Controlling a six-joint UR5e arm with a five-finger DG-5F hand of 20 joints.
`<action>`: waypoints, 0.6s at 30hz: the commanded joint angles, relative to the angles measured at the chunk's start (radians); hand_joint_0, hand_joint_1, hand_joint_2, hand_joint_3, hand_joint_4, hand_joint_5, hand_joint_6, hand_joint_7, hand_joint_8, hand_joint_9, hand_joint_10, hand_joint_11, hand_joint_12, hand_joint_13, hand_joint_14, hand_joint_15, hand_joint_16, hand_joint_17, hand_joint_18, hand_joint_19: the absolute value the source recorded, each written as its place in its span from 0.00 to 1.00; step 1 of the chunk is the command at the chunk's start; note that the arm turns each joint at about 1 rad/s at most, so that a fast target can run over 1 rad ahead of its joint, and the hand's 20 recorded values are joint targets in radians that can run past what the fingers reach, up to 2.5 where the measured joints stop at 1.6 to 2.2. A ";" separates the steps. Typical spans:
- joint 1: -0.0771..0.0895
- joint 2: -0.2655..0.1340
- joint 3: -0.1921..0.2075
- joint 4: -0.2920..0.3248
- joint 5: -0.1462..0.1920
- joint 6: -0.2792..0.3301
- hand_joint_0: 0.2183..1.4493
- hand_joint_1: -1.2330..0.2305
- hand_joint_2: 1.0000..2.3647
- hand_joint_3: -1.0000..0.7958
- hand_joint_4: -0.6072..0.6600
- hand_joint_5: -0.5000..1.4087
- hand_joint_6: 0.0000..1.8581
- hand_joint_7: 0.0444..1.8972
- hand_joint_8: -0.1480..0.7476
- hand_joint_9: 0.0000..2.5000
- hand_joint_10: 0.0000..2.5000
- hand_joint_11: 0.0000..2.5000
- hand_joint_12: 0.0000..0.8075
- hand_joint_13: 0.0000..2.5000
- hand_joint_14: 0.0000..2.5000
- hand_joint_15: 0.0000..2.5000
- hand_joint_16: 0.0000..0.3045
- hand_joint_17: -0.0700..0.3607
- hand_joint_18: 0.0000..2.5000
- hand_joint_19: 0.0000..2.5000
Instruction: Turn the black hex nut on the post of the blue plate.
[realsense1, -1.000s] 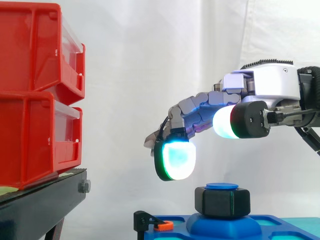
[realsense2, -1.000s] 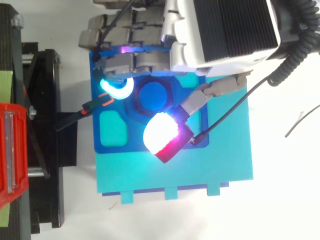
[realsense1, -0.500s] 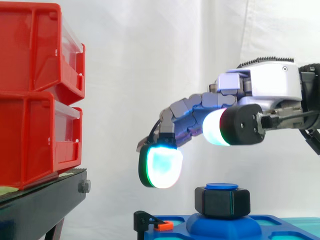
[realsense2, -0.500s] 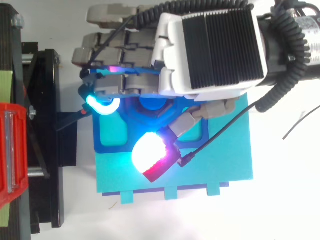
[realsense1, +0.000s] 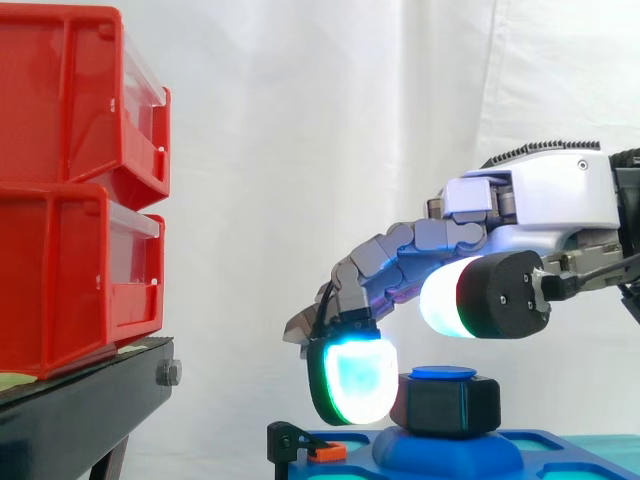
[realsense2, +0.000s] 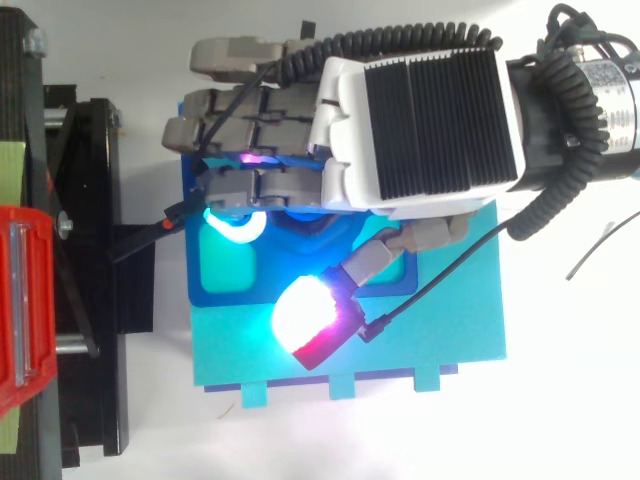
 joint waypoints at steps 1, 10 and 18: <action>-0.004 0.001 0.000 -0.009 -0.001 -0.003 0.20 0.65 0.00 0.28 0.63 0.16 0.36 0.54 0.48 0.17 0.00 0.03 0.47 0.16 0.00 0.04 0.19 0.46 0.10 0.06; -0.024 -0.001 0.000 -0.023 -0.017 -0.002 0.20 0.65 0.00 0.28 0.64 0.15 0.38 0.50 0.48 0.17 0.00 0.04 0.47 0.16 0.00 0.04 0.18 0.46 0.10 0.06; -0.053 -0.001 0.000 -0.023 -0.063 -0.003 0.20 0.65 0.00 0.28 0.65 0.15 0.38 0.49 0.48 0.17 0.00 0.04 0.47 0.16 0.00 0.04 0.18 0.46 0.10 0.05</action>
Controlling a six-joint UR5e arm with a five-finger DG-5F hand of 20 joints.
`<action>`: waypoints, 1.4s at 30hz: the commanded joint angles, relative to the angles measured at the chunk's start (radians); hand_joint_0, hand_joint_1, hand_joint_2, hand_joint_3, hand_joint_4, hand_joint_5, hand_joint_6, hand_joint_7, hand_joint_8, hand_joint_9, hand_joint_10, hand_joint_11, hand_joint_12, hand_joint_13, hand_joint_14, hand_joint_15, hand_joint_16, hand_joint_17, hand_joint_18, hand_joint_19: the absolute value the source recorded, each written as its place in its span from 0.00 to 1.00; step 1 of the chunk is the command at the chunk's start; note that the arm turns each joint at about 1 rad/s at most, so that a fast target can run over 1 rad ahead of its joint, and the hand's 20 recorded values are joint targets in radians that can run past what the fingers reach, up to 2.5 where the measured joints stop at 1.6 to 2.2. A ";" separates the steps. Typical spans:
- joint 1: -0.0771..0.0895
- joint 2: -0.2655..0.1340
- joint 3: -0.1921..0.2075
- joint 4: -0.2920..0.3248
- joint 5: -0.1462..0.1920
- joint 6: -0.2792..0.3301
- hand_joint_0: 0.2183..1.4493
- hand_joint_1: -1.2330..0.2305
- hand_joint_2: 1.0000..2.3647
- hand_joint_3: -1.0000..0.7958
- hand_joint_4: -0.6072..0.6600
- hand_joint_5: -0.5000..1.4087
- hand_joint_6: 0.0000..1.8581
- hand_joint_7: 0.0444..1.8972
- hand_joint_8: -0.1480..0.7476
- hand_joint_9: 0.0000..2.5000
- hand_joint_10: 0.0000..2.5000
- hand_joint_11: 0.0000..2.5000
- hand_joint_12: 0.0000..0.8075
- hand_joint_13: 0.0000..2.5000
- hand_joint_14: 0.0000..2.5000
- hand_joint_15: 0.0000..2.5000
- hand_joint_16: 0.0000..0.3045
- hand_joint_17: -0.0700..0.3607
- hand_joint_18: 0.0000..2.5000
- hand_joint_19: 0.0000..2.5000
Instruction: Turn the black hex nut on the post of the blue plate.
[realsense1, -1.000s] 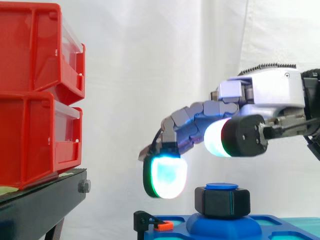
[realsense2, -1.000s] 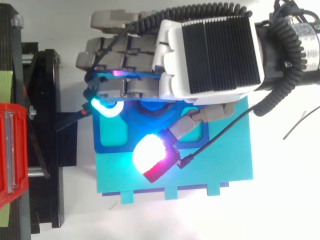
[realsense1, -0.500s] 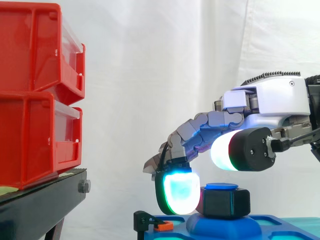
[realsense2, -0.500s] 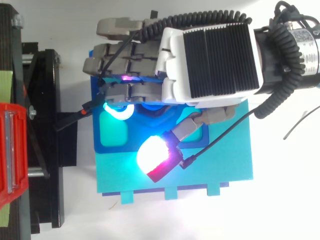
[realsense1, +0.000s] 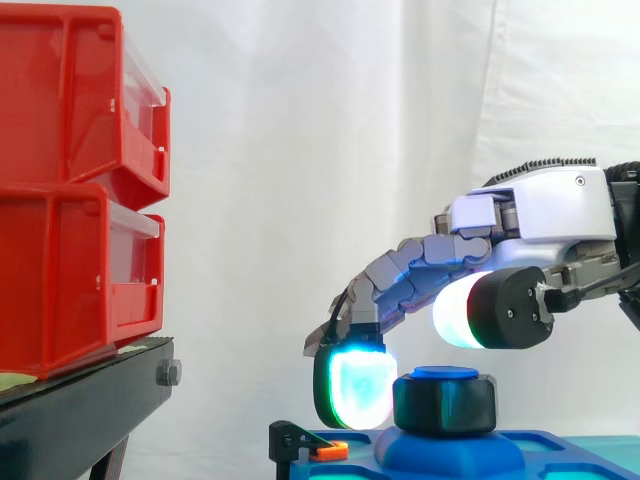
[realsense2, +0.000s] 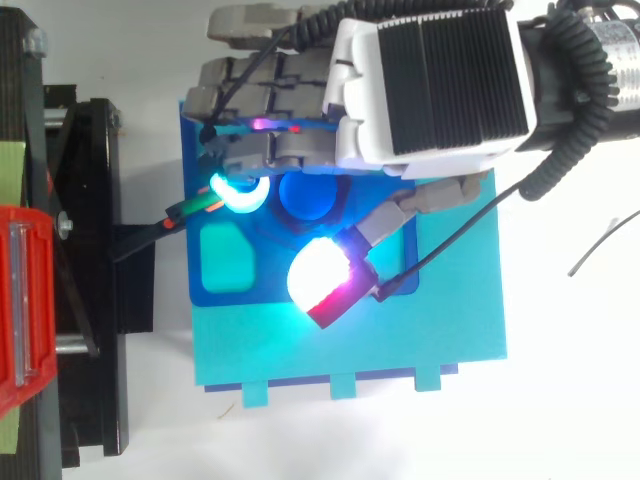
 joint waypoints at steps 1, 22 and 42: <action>-0.012 0.000 0.000 0.002 -0.021 0.000 0.20 0.65 0.00 0.28 0.65 0.15 0.38 0.49 0.48 0.17 0.00 0.04 0.47 0.16 0.00 0.04 0.18 0.46 0.10 0.06; -0.067 0.000 0.015 0.041 -0.135 0.016 0.20 0.65 0.00 0.28 0.65 0.15 0.38 0.50 0.48 0.17 0.00 0.04 0.46 0.17 0.00 0.04 0.18 0.46 0.10 0.06; 0.037 -0.001 0.038 0.031 0.057 -0.002 0.10 0.49 0.00 0.28 0.70 0.16 0.27 0.58 0.51 0.16 0.00 0.04 0.53 0.16 0.00 0.04 0.22 0.52 0.11 0.06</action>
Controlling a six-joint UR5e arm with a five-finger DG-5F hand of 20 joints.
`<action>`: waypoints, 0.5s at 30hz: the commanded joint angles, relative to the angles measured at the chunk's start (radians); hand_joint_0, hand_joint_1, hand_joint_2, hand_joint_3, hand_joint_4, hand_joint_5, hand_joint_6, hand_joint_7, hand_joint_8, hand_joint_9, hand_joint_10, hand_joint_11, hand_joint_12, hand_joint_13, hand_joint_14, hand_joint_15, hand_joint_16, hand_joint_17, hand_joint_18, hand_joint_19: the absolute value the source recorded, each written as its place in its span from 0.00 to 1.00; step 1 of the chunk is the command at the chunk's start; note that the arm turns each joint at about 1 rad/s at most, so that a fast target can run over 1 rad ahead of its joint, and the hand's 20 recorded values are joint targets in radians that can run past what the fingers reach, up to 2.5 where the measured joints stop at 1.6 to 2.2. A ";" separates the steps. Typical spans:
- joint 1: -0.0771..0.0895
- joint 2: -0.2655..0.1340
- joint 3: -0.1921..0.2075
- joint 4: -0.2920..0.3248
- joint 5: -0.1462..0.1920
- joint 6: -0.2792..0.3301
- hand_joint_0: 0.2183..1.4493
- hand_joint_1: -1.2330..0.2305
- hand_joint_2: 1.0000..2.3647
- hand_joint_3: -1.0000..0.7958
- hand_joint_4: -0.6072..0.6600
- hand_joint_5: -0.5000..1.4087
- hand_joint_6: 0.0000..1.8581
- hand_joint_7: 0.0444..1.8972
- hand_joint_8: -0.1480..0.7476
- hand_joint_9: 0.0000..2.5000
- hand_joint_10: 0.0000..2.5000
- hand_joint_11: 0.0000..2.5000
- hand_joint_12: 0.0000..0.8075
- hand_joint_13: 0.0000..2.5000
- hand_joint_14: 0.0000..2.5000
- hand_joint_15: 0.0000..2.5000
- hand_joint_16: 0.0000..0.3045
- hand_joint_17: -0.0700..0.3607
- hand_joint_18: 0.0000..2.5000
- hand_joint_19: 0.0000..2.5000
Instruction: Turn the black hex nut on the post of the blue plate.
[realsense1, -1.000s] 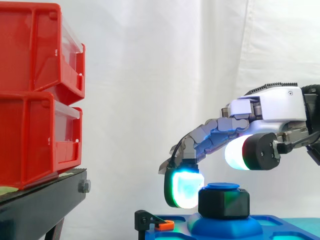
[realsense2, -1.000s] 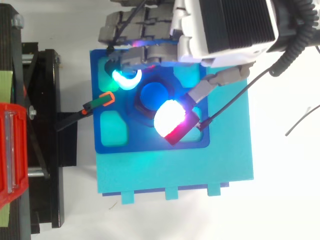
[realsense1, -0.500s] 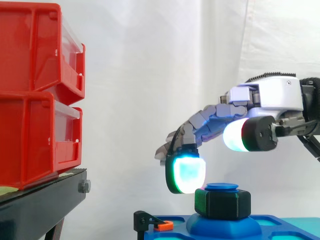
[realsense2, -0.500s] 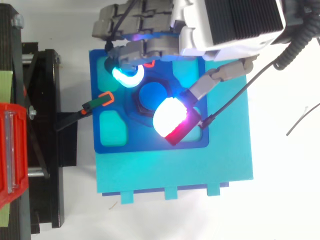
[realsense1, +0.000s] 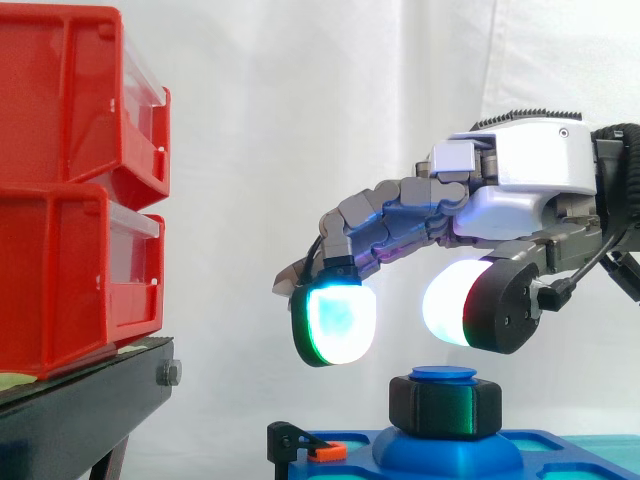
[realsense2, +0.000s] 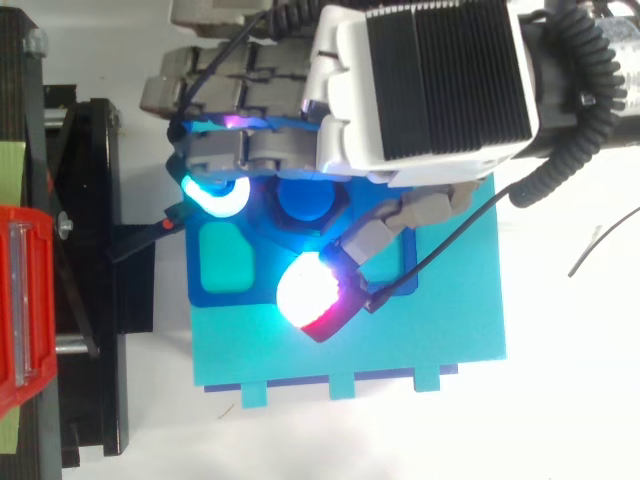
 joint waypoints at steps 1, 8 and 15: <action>0.014 0.000 0.000 -0.007 0.024 -0.008 0.10 0.51 0.00 0.28 0.71 0.16 0.27 0.59 0.52 0.16 0.00 0.04 0.54 0.16 0.00 0.04 0.23 0.52 0.11 0.06; 0.023 0.000 0.000 -0.025 0.034 -0.010 0.10 0.61 0.00 0.28 0.70 0.17 0.30 0.57 0.53 0.16 0.00 0.04 0.53 0.16 0.00 0.04 0.22 0.52 0.10 0.06; 0.029 0.001 0.000 -0.044 0.040 -0.011 0.12 0.62 0.00 0.28 0.70 0.18 0.31 0.57 0.52 0.17 0.00 0.04 0.52 0.16 0.00 0.04 0.22 0.51 0.09 0.06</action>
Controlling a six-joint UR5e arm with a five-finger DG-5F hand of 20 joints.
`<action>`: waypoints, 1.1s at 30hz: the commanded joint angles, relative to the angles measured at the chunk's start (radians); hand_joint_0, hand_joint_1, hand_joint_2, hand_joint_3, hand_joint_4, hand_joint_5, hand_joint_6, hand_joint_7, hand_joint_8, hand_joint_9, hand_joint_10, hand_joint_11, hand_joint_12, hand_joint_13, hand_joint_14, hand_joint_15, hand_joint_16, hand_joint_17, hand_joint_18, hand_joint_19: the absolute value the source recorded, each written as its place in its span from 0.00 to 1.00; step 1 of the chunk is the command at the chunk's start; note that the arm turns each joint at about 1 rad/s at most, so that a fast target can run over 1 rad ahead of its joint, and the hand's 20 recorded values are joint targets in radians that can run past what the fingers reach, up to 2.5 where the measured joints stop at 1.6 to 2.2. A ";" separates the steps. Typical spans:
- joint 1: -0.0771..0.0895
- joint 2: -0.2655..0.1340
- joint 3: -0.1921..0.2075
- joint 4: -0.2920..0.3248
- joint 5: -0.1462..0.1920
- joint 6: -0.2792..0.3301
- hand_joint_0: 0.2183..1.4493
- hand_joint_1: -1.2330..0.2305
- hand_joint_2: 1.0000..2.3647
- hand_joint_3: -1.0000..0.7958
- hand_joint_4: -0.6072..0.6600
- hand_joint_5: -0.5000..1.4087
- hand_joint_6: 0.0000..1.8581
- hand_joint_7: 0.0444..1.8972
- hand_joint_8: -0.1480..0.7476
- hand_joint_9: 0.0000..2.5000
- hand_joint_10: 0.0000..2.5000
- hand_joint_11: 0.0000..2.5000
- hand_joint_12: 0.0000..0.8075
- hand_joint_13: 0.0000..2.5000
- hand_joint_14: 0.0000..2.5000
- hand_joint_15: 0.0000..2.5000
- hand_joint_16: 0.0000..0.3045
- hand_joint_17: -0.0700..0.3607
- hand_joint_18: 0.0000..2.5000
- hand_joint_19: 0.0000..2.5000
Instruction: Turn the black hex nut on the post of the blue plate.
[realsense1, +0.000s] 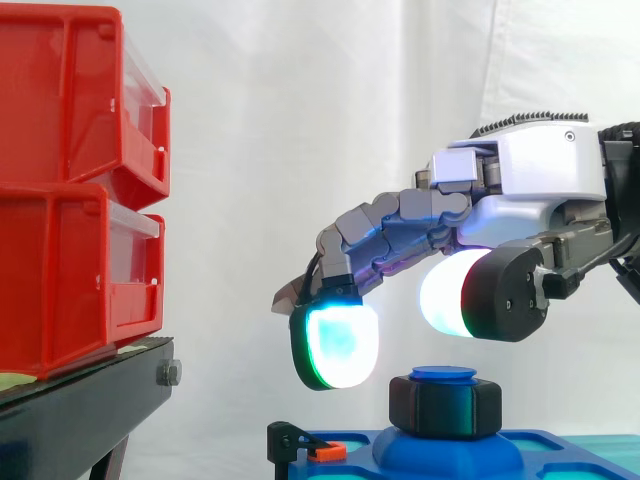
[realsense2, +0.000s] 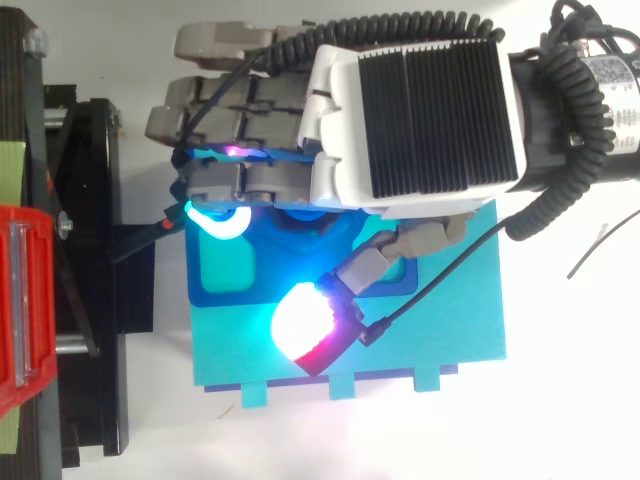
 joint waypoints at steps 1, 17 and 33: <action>0.002 0.001 0.000 -0.006 0.001 0.000 0.12 0.62 0.00 0.28 0.69 0.18 0.31 0.57 0.52 0.17 0.00 0.04 0.52 0.16 0.00 0.04 0.22 0.51 0.09 0.06; -0.012 0.000 0.000 -0.047 -0.009 -0.017 0.12 0.62 0.00 0.28 0.68 0.17 0.35 0.52 0.52 0.17 0.00 0.05 0.52 0.16 0.00 0.04 0.22 0.51 0.09 0.06; -0.070 0.000 0.000 -0.055 -0.097 -0.048 0.13 0.61 0.00 0.28 0.68 0.17 0.36 0.51 0.52 0.17 0.00 0.04 0.52 0.16 0.00 0.04 0.21 0.50 0.10 0.06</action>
